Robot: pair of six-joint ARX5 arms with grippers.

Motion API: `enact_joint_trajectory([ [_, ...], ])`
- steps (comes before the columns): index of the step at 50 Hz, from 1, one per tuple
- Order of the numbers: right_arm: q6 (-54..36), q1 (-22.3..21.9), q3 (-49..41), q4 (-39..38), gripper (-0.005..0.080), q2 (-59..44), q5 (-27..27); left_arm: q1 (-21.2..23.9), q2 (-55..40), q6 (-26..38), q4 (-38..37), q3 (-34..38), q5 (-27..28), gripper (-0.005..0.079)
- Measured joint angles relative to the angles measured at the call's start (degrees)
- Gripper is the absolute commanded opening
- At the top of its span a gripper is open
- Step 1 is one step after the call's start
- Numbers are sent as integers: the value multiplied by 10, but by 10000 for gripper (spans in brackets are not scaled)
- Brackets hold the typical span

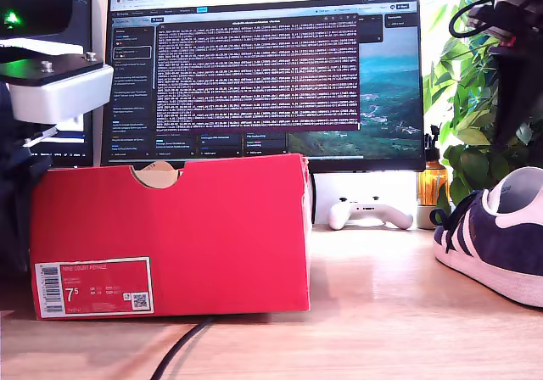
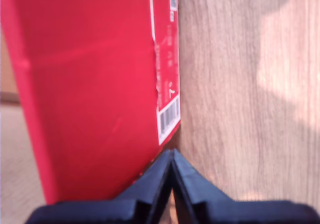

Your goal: Pack the blue shoes by picking the first shoe and placing it inside the red shoebox, left side, then picking and rotating the second shoe and placing it in the shoebox

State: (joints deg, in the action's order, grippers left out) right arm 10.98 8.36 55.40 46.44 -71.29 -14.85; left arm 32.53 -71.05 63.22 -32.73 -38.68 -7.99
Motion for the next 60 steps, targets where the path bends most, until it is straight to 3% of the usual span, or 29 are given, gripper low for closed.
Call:
enact_joint_trajectory([
  [11, -23, 0, 0, 3, 344, -58, 17, 1, 0, 0, 2, 0, 0, -19],
  [24, -43, 22, 8, -13, 330, -148, 19, 1, 0, 0, 2, 0, 0, -19],
  [29, -51, 32, 12, -17, 237, -167, 20, 1, 0, 0, 2, 0, 0, -19],
  [35, -54, 43, 15, -31, -24, -194, 20, 1, 0, 0, 2, 0, 0, -19],
  [51, -35, 64, 32, -21, -13, -206, 34, 2, 0, 0, 2, 0, 0, -19],
  [60, -3, 132, 123, 19, -13, -215, 17, 2, 0, 0, 2, 0, 0, -19],
])
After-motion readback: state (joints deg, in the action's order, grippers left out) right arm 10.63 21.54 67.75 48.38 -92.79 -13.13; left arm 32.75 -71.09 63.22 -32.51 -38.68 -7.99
